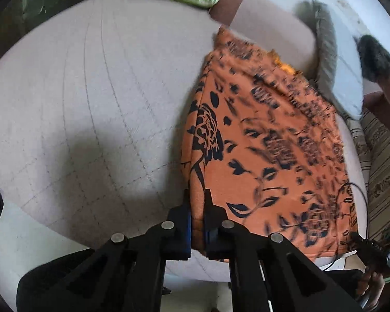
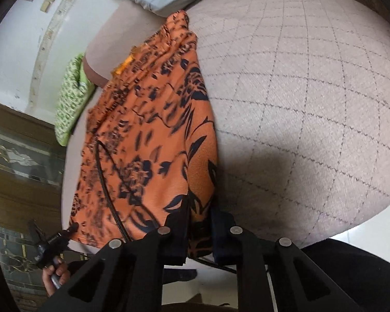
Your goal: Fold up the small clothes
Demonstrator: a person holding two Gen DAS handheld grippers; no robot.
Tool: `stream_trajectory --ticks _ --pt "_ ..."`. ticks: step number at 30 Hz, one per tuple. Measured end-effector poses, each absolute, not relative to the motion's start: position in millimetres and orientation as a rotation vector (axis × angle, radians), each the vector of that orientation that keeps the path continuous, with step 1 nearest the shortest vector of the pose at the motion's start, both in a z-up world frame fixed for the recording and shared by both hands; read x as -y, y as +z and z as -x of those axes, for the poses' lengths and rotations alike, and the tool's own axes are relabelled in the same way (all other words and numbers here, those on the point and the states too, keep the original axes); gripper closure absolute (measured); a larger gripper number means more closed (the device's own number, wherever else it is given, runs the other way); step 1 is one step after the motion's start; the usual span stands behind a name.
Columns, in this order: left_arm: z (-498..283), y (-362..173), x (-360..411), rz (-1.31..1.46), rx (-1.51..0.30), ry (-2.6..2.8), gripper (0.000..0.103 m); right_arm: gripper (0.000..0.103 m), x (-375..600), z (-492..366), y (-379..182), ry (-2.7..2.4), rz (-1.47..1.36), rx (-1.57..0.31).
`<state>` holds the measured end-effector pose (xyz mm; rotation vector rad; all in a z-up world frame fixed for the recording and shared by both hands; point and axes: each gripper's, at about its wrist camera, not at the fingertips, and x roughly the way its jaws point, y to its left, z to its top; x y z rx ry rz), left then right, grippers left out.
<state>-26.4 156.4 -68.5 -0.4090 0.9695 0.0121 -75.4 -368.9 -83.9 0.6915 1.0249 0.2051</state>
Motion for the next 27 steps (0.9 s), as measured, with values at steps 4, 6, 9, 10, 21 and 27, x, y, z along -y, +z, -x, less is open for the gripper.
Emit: stream_trajectory --ticks 4,6,9,10,21,27 --pt "54 -29 -148 0.387 -0.848 -0.015 0.097 0.094 373 98 -43 0.213 -0.672 -0.926" --pt "63 -20 -142 0.381 -0.817 -0.017 0.097 0.097 380 106 -33 0.199 -0.675 -0.906" --pt "52 -40 -142 0.37 -0.882 0.03 0.096 0.093 393 102 -55 0.103 -0.665 -0.995" --pt "48 -50 -146 0.369 -0.916 0.061 0.095 0.092 398 104 -62 0.097 -0.703 -1.004" --pt "41 -69 -190 0.418 -0.949 0.17 0.061 0.011 402 117 -46 0.191 -0.732 -0.994" --pt "24 -76 -175 0.375 -0.973 0.147 0.055 0.011 387 90 -76 0.143 -0.716 -1.049"
